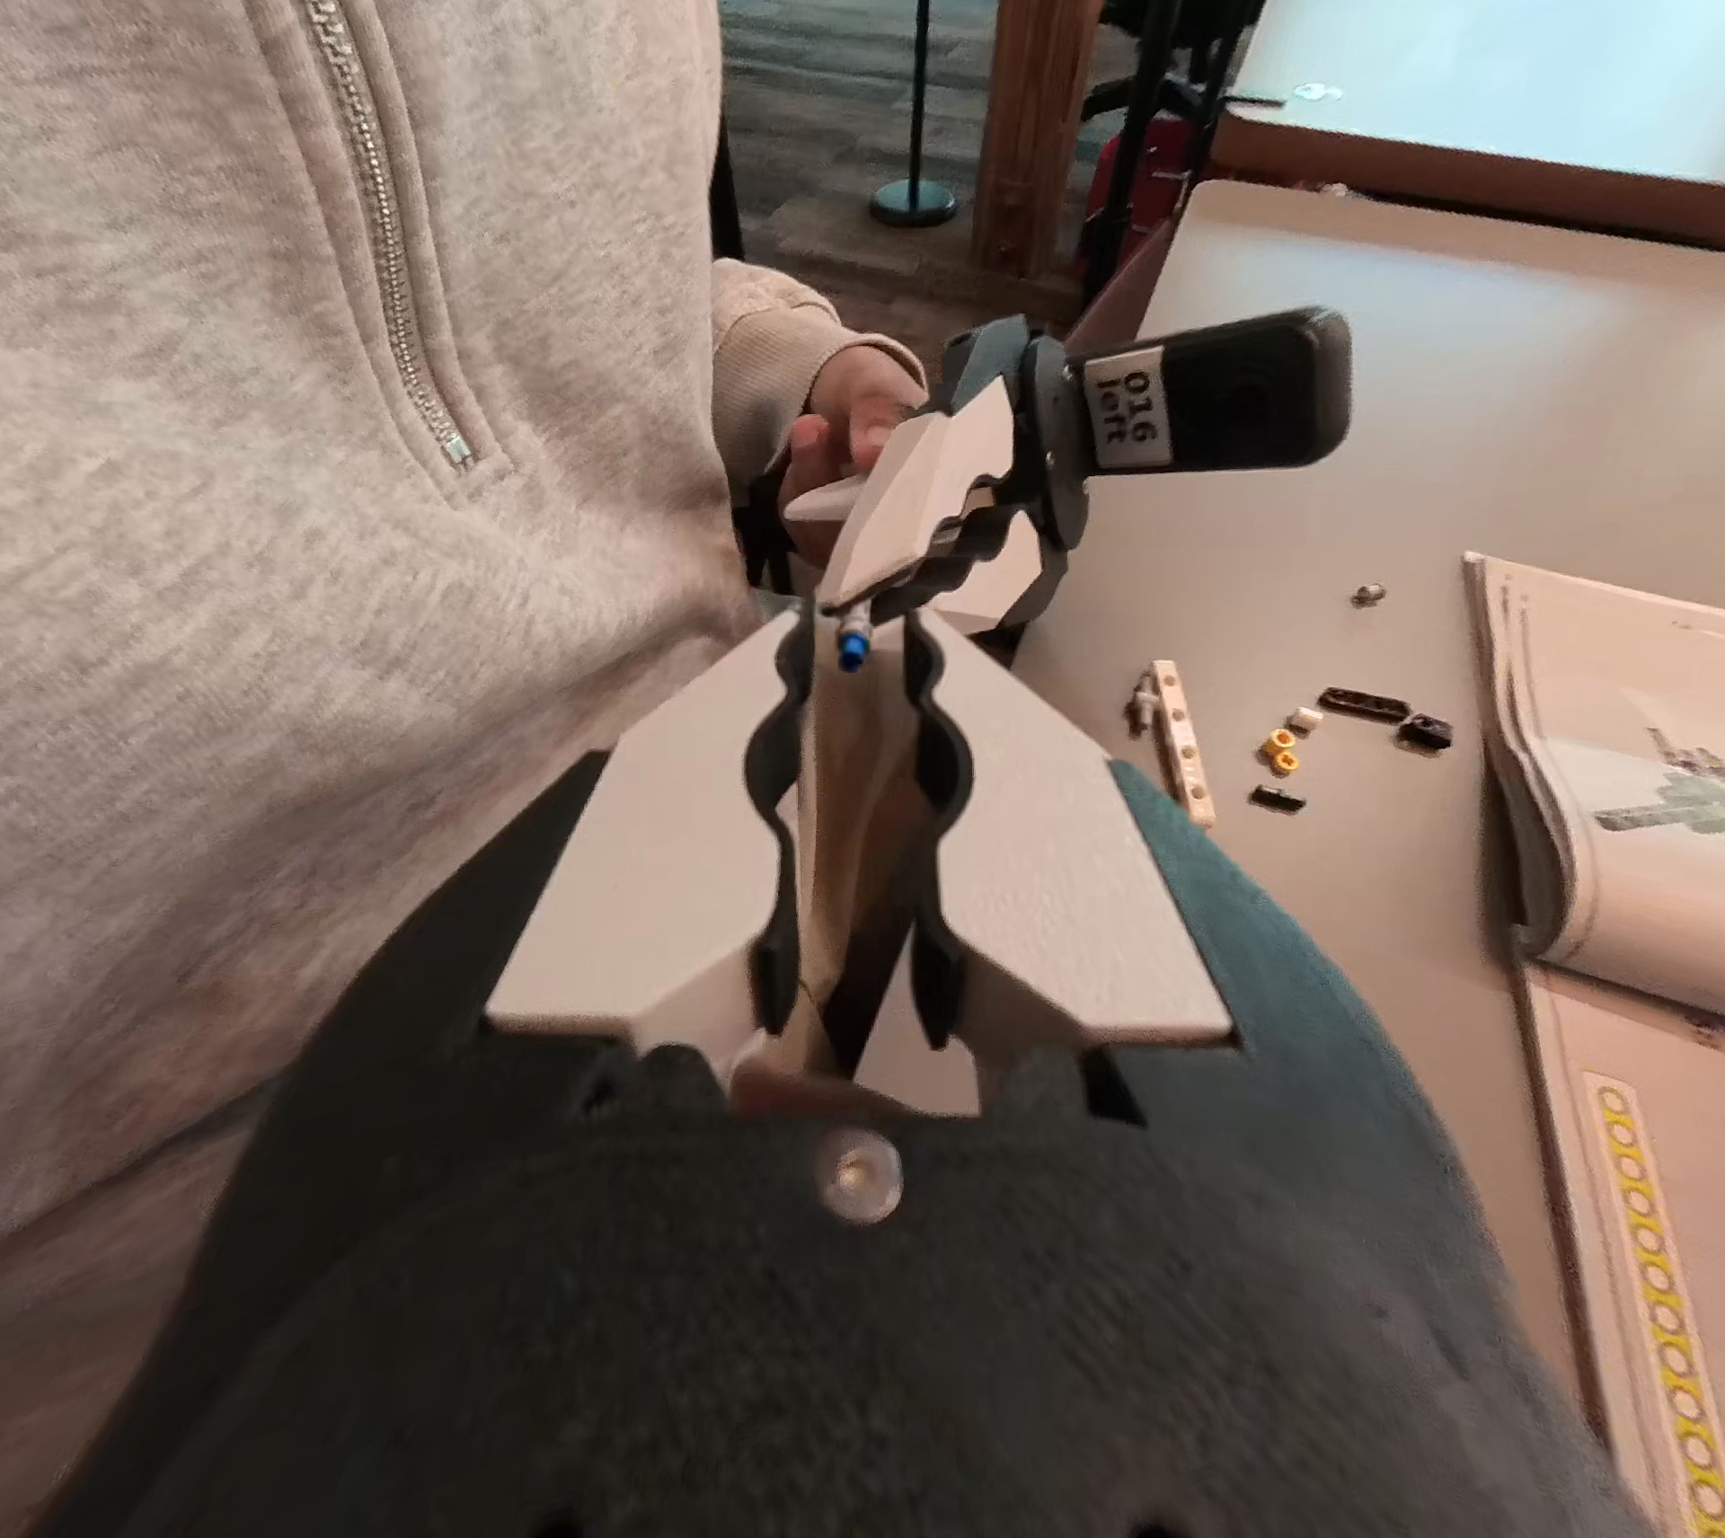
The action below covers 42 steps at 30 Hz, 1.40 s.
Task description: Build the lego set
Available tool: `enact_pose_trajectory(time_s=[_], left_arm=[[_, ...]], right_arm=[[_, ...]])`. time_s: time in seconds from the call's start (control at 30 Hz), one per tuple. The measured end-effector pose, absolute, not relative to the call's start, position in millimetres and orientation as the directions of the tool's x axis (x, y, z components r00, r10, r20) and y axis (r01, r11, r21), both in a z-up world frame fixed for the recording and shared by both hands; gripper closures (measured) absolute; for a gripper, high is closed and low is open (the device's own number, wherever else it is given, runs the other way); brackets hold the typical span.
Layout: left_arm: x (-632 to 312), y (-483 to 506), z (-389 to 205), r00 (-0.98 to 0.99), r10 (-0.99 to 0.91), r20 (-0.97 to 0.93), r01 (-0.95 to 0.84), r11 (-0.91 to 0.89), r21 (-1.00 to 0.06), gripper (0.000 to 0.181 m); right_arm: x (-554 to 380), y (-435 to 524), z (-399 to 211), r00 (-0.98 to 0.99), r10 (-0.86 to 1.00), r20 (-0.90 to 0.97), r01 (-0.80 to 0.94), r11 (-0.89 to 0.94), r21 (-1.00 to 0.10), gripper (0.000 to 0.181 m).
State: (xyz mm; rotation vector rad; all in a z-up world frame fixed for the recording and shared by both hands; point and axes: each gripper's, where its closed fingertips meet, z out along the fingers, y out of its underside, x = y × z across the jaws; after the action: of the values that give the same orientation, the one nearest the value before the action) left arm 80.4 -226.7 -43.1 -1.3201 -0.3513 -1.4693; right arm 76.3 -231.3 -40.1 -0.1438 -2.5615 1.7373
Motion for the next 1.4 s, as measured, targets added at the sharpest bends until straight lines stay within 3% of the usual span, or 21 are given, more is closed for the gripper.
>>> enact_pose_trajectory(time_s=[0.17,0.9,1.0,1.1,1.23,1.4], left_arm=[[78.0,-227.1,-41.6,0.155,-0.506,0.849,0.844,-0.379,-0.380,0.180],[73.9,-227.1,-41.4,0.122,-0.502,0.856,0.860,-0.378,-0.344,0.181],[67.1,-225.5,-44.6,0.143,-0.479,0.866,0.875,-0.348,-0.337,0.180],[46.1,-222.1,-57.4,0.229,-0.380,0.896,0.904,-0.257,-0.340,0.159],[27.5,-223.9,-67.3,0.356,-0.270,0.895,0.896,-0.174,-0.409,0.162],[19.5,-224.1,-75.1,0.408,-0.191,0.893,0.887,-0.150,-0.438,0.164]], right_arm=[[74.7,-235.1,-40.8,-0.990,0.118,0.078,-0.027,0.380,-0.924,0.176],[70.0,-236.9,-42.9,-0.992,0.074,0.103,-0.057,0.463,-0.884,0.176],[67.6,-236.3,-43.4,-0.995,0.083,0.050,-0.003,0.486,-0.874,0.177],[60.7,-233.3,-47.5,-0.990,0.142,-0.011,0.084,0.519,-0.851,0.177],[24.7,-204.4,-57.5,-0.918,0.376,-0.127,0.324,0.526,-0.786,0.176],[-17.0,-133.6,-101.3,-0.783,0.621,-0.029,0.546,0.664,-0.510,0.176]])
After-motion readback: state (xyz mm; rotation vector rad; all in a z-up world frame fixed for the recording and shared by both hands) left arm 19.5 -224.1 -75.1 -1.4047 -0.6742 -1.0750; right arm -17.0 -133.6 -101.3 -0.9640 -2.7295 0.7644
